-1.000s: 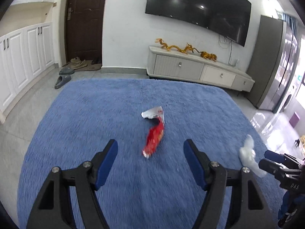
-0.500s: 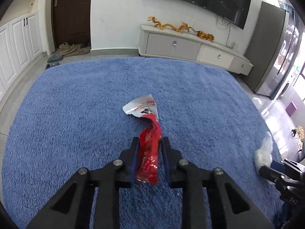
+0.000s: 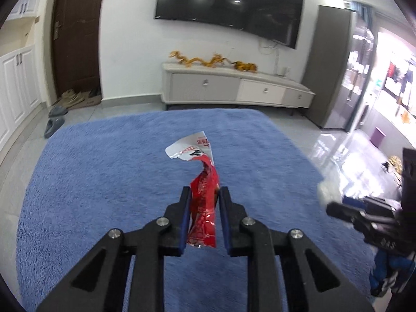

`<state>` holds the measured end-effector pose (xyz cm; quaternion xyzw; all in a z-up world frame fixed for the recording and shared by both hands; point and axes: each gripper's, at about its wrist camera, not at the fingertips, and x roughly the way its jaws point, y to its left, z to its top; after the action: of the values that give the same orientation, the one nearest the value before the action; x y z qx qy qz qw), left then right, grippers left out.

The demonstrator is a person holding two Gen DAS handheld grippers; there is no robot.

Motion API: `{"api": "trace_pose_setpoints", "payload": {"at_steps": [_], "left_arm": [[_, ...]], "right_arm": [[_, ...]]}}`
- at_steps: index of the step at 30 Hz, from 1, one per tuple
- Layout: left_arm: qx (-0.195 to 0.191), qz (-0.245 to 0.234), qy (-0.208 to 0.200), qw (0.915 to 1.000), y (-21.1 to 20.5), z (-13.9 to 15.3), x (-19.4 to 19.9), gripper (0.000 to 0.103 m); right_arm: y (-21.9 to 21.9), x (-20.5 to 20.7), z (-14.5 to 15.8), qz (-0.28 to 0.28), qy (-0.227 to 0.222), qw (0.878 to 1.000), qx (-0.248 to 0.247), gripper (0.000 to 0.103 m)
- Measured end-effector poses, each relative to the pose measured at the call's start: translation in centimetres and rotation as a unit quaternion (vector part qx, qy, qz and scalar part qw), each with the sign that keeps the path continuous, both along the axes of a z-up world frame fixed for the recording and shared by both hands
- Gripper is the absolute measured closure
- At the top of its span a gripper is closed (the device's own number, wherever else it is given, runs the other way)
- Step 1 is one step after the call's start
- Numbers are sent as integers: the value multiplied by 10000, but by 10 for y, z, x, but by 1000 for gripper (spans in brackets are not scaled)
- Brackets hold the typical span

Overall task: Collect trash
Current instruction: 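Carry both items over the bin and open both tools to drop them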

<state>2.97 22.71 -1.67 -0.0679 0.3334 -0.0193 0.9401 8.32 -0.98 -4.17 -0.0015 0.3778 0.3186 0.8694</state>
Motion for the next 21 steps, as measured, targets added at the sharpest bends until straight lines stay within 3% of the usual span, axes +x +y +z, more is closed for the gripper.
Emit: {"api": "trace_pose_setpoints", "payload": {"at_steps": [9,15,21], "left_arm": [[107,-1216,-3,9925,-107,10,-12,83],[332,-2169,185,9755,-205,5,4,83],[457,-3019,422,9513,-293,-1,16,83]], "right_arm": [[-76,-28,20,-915,-281,9954,5,76],[-160,-41,16,-1885,-216,9818,-29,76],[-250,-50,-9,-2910,78,9567,62,76]]}}
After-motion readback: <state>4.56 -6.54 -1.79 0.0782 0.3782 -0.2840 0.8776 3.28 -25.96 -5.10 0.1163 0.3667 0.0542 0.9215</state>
